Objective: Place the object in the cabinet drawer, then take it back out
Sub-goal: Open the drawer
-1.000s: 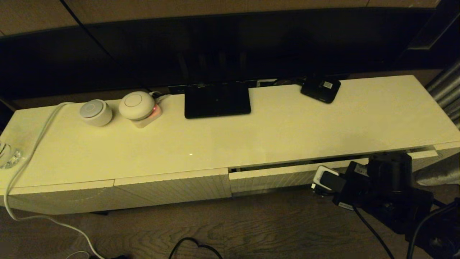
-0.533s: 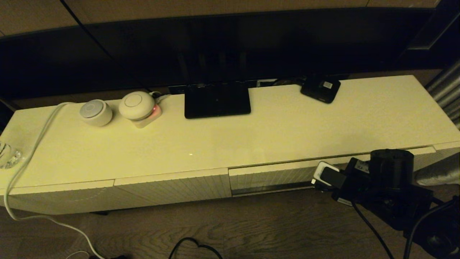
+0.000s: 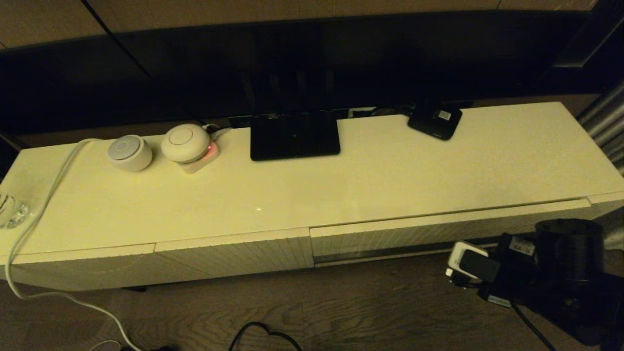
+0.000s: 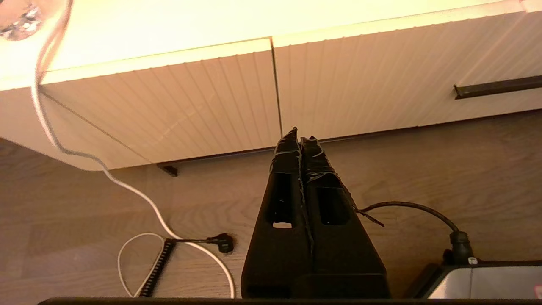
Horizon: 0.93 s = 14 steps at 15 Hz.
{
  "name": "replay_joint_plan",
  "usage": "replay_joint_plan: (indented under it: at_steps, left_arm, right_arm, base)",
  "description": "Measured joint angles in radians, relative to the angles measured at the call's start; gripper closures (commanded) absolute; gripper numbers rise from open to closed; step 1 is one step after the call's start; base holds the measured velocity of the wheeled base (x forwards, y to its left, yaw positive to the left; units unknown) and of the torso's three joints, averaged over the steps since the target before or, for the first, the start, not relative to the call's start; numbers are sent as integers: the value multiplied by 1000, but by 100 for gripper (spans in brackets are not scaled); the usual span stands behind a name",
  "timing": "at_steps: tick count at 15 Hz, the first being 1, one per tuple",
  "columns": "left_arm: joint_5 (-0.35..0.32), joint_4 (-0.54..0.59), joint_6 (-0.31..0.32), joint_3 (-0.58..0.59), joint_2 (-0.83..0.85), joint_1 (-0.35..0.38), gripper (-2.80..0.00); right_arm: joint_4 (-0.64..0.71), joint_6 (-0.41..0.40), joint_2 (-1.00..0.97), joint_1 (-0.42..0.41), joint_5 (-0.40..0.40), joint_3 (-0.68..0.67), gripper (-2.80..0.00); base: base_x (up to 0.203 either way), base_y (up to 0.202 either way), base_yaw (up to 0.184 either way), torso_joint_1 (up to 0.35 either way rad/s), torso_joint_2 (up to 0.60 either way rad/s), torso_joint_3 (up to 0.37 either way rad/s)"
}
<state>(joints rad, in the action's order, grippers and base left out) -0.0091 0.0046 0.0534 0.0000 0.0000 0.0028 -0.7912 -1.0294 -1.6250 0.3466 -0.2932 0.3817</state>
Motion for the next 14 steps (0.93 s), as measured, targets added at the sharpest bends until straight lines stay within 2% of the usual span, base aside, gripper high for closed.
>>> replay_joint_plan:
  at_steps: [5, 11, 14]
  left_arm:
    - [0, 0, 0, 0, 0, 0, 0]
    - [0, 0, -1, 0, 0, 0, 0]
    - [0, 0, 0, 0, 0, 0, 0]
  right_arm:
    - [442, 4, 260, 17, 2, -66, 0]
    - [487, 12, 340, 96, 9, -168, 0]
    - [512, 115, 393, 93, 95, -171, 0]
  base:
    - [0, 0, 0, 0, 0, 0]
    - [0, 0, 0, 0, 0, 0]
    - [0, 0, 0, 0, 0, 0]
